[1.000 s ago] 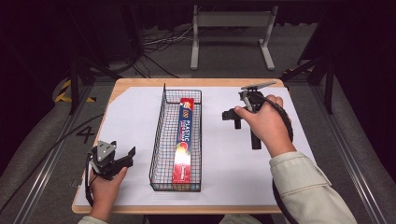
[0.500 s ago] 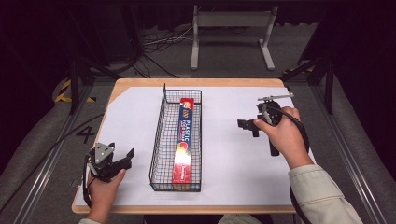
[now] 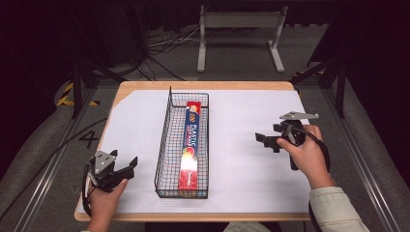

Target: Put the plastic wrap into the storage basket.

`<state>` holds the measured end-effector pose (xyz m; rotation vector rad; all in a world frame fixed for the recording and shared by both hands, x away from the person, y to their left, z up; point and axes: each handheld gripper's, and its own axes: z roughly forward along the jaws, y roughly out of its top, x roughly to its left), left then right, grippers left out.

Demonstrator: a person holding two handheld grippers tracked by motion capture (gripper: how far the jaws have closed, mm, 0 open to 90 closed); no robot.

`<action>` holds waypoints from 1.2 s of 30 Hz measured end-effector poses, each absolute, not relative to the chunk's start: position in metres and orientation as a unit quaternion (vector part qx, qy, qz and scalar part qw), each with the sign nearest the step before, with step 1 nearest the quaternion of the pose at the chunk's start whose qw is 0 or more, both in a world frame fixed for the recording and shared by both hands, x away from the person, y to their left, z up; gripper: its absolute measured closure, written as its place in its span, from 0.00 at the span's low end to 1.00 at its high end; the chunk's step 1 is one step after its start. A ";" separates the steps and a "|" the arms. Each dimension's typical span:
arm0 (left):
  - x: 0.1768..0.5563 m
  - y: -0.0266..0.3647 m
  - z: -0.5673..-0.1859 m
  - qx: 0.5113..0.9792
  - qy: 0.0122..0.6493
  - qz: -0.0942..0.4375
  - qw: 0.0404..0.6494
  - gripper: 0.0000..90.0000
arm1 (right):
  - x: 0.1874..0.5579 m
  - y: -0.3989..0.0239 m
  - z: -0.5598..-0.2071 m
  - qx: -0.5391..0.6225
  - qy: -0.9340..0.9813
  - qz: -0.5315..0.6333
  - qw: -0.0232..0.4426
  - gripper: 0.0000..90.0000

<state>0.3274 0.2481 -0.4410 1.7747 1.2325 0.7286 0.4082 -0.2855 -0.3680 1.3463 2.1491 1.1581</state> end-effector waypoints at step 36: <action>0.335 0.241 -0.446 0.725 0.487 0.273 0.405 0.26 | 0.378 -0.304 -0.440 0.455 0.774 0.395 0.196 0.14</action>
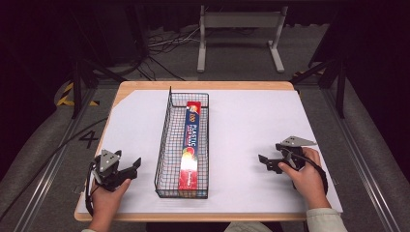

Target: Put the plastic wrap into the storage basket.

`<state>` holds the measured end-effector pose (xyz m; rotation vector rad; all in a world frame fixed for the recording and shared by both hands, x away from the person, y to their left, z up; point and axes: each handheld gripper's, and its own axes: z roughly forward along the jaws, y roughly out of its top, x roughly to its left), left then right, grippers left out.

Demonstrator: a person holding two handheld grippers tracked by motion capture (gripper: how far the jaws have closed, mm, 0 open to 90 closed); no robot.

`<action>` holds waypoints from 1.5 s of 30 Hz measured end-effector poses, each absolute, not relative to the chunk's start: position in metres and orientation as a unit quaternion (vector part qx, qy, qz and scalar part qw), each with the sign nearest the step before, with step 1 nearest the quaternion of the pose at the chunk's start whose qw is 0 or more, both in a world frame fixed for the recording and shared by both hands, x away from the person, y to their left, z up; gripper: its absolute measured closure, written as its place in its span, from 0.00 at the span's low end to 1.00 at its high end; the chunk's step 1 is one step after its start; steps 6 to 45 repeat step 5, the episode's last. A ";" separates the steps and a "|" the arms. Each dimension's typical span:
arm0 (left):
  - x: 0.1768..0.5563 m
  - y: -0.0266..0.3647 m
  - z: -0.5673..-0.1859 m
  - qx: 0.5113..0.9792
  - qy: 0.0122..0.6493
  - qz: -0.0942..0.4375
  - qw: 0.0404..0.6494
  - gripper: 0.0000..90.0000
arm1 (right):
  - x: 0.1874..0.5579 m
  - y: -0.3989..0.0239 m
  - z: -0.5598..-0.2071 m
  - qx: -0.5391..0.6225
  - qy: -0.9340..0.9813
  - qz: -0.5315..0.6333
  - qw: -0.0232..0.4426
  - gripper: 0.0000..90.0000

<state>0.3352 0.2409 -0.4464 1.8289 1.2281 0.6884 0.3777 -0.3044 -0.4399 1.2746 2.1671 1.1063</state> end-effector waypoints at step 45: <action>0.339 0.240 -0.449 0.726 0.491 0.266 0.400 0.26 | 0.376 -0.307 -0.440 0.469 0.768 0.389 0.198 0.14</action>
